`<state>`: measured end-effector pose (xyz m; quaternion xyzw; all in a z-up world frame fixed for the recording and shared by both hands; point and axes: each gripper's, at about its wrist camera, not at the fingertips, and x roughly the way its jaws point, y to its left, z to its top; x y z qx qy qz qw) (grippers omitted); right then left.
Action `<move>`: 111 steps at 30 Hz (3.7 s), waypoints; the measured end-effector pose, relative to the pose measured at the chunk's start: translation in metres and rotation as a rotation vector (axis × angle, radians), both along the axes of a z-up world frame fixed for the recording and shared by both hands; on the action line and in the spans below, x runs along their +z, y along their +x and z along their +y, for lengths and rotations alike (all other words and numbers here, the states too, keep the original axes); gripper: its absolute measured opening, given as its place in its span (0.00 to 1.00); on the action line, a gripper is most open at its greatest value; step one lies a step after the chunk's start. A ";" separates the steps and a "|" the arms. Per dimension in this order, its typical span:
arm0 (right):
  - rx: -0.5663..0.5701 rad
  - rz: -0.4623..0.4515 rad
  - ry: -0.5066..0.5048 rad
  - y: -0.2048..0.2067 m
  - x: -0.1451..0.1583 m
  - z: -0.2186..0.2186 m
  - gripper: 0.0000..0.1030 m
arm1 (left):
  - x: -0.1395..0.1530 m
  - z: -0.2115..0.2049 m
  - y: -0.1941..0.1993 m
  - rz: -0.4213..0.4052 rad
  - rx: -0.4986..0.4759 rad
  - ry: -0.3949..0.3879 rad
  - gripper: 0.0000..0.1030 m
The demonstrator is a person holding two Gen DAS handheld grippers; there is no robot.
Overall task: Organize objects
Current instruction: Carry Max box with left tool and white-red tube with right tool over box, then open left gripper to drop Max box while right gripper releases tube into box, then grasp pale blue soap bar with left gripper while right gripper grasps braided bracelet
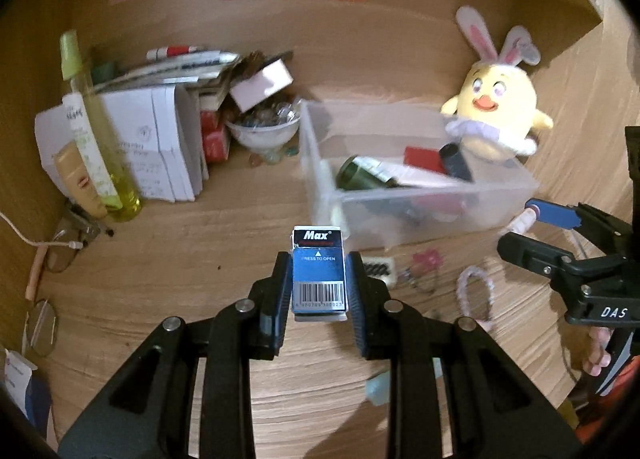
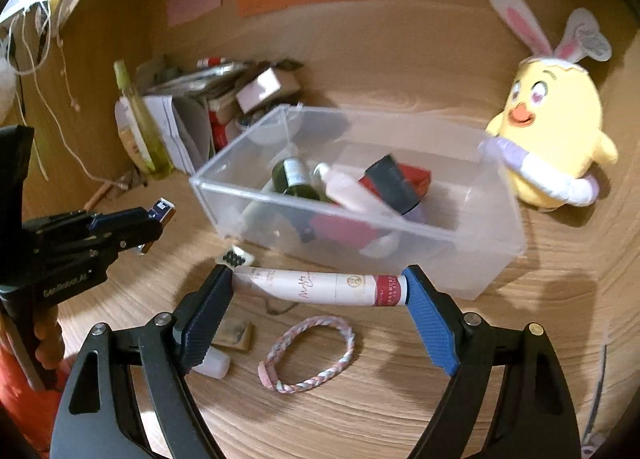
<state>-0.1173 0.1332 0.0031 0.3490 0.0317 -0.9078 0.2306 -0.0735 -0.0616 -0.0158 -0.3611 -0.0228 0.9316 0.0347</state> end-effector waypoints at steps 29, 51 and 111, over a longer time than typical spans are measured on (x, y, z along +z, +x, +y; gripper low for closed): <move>-0.094 0.180 -0.053 -0.034 0.063 0.046 0.81 | 0.071 0.037 -0.035 0.201 -0.015 0.051 0.26; -0.046 0.021 0.014 -0.074 0.008 0.019 0.81 | 0.018 0.033 -0.097 0.030 0.008 0.075 0.26; 0.028 -0.017 0.021 -0.006 0.007 0.031 0.98 | 0.010 0.020 -0.010 -0.035 0.016 0.052 0.90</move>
